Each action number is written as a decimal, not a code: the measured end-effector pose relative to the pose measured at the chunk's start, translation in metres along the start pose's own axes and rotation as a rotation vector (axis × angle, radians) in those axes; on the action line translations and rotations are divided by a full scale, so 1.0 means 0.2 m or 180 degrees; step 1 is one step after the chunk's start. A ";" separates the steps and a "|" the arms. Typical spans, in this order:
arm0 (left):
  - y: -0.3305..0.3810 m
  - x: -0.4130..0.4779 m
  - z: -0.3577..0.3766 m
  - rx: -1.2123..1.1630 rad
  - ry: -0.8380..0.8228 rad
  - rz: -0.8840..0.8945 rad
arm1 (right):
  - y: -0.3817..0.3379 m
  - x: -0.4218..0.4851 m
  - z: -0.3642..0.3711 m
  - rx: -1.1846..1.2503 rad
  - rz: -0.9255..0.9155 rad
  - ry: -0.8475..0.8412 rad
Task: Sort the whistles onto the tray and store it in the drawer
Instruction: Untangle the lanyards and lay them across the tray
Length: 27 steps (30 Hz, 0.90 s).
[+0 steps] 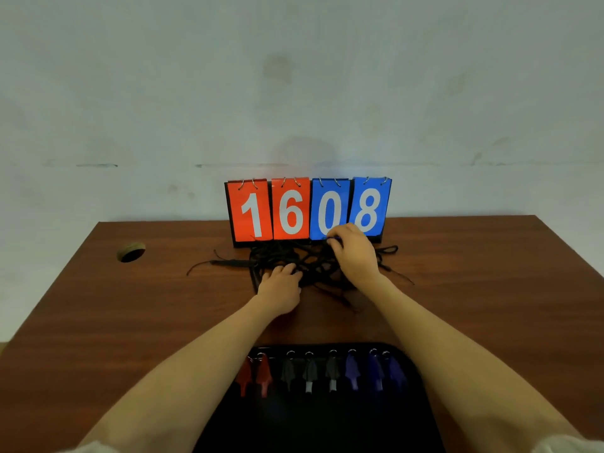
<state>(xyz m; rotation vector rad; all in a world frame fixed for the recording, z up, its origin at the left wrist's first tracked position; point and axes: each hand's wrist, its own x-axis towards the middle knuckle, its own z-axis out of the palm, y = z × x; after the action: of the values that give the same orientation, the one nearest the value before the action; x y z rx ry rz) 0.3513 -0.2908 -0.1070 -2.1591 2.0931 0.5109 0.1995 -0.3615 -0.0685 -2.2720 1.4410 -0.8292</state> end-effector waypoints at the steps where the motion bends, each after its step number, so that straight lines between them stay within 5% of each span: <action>1: 0.00 -0.01 -0.02 -0.0002 0.0043 -0.0030 | -0.04 0.00 -0.06 0.0181 0.0080 0.0013; 6: 0.10 -0.13 -0.21 -0.1105 0.0767 -0.0120 | -0.23 -0.02 -0.32 0.0918 0.0208 0.0156; 10: 0.25 -0.33 -0.46 -0.2136 0.1411 0.0335 | -0.39 -0.07 -0.51 0.1273 -0.0046 0.0221; 17: 0.38 -0.60 -0.78 -0.3166 0.1571 0.0657 | -0.63 -0.16 -0.76 0.1238 -0.0418 0.0295; 27: 0.23 -0.72 -0.86 -0.2995 0.2543 0.0049 | -0.61 -0.22 -0.83 0.0910 -0.0163 0.0038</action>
<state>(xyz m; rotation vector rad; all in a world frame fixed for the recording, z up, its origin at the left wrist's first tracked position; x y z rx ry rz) 0.3348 -0.2071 0.1046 -3.2984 2.5573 0.8787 0.1687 -0.2623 0.1143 -2.0977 1.1867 -0.9960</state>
